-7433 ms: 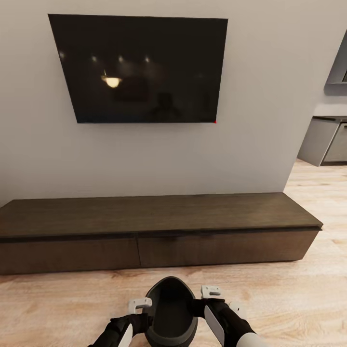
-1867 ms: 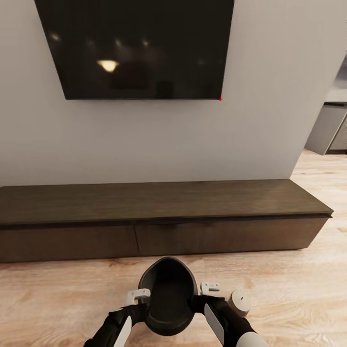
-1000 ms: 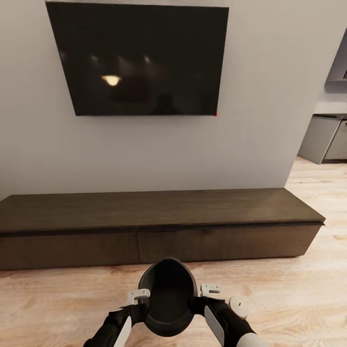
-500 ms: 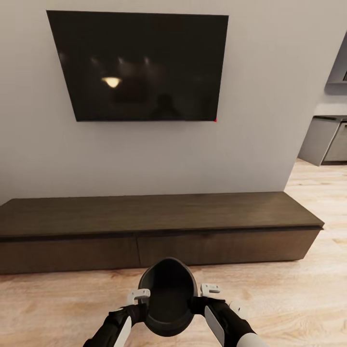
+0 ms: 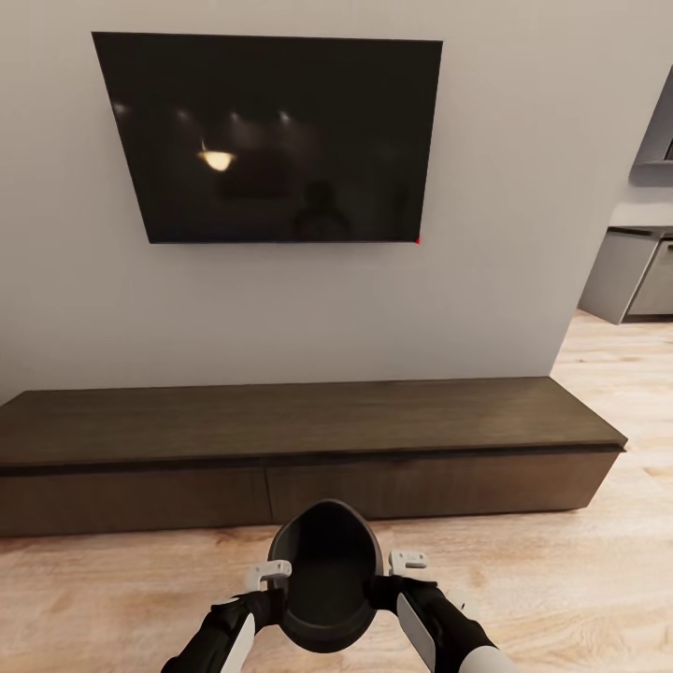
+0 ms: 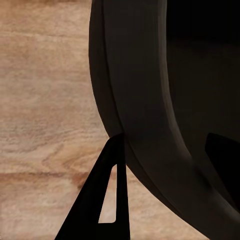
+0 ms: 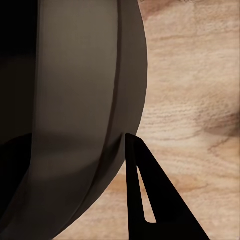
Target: Place each of the two pumpkins and all three candles from the living room inside a cabinet in the living room (use any cabinet), then make sure every cabinet is closed, and position the cauldron so it is next to a table in the living room.
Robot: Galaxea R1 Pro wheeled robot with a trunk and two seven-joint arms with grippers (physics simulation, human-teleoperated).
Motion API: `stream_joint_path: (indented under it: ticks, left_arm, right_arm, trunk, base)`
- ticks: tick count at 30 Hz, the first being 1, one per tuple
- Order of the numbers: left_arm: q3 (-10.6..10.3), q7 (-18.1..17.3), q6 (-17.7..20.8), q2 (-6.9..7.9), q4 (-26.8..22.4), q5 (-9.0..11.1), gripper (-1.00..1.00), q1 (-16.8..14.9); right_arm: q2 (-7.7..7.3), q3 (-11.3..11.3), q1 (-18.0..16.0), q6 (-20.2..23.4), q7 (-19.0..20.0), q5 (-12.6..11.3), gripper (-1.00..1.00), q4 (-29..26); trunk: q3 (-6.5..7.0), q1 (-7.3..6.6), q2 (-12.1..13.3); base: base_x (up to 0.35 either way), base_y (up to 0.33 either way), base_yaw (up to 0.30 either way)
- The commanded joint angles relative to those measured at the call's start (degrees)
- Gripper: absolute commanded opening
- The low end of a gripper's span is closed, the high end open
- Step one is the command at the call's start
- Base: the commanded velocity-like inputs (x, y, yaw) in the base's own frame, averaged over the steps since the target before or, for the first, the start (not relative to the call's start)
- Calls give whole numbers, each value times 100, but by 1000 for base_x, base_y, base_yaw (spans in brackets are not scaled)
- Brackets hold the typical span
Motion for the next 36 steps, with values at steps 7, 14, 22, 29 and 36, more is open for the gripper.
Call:
stream_joint_path:
  ticks: [7,14,22,29,36]
  left_arm:
    - [-18,-19,-3,0,15,133,-100,0]
    - [-20,-19,3,0,14,133,-100,0]
    - [-18,-19,4,0,13,133,-100,0]
    - [-15,-19,4,0,15,133,-100,0]
    - [-12,-19,4,0,13,133,-100,0]
  right_arm:
    - [0,37,-3,-145,352,-67,-100,-176]
    - [0,37,-3,-145,352,-67,-100,-176]
    - [0,37,-3,-138,352,-67,-100,-176]
    - [0,37,-3,-136,352,-67,-100,-176]
    - [0,37,-3,-128,352,-67,-100,-176]
  trunk:
    - [2,-1,0]
    - [28,-1,0]
    - [62,-1,0]
    - [92,-1,0]
    - [121,-1,0]
  base:
    - [0,0,27]
    - [-6,0,228]
    - [-140,0,265]
    - [-24,0,267]
    - [-1,0,267]
